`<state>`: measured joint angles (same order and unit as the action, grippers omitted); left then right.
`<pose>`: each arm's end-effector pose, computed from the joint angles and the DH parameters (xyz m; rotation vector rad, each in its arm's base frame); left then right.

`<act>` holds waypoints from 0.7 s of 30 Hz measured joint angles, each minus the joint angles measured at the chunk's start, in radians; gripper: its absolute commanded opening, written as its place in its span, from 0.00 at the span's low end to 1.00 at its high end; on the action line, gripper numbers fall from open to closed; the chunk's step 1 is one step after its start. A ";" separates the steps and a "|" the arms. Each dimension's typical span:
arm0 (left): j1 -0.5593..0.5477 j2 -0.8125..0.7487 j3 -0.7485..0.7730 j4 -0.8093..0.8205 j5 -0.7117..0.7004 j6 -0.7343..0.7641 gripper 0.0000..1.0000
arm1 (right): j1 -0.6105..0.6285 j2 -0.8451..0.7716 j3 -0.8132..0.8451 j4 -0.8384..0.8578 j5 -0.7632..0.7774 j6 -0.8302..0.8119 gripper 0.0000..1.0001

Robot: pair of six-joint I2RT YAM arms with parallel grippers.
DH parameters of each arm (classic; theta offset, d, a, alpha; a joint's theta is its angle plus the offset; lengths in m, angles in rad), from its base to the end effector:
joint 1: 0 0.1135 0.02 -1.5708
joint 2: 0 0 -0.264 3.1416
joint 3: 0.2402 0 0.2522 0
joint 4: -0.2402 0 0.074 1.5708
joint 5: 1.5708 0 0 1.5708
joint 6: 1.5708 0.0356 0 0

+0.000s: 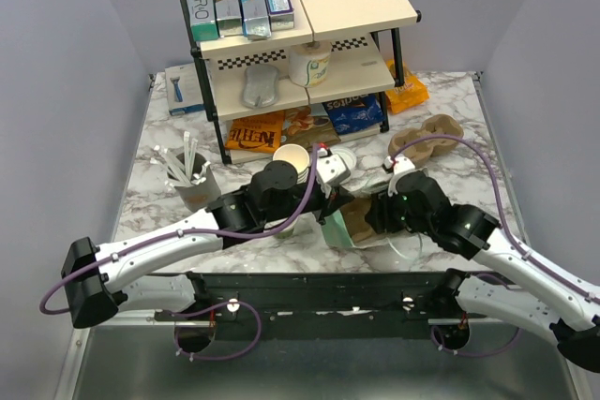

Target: Pack the takeout coffee

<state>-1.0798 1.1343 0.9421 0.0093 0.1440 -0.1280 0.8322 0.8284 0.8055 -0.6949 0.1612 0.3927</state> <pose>0.1217 -0.2385 0.3450 0.9511 1.6017 -0.9889 0.1187 0.1219 0.2906 -0.4222 2.2806 0.4522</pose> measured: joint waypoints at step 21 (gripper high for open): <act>0.000 0.056 0.053 -0.023 -0.039 -0.034 0.00 | 0.000 -0.098 0.062 -0.013 0.022 -0.011 1.00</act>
<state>-1.0798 1.1904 0.9947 -0.0132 0.1055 -0.1619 0.8318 0.7300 0.8673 -0.7082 0.1833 0.3820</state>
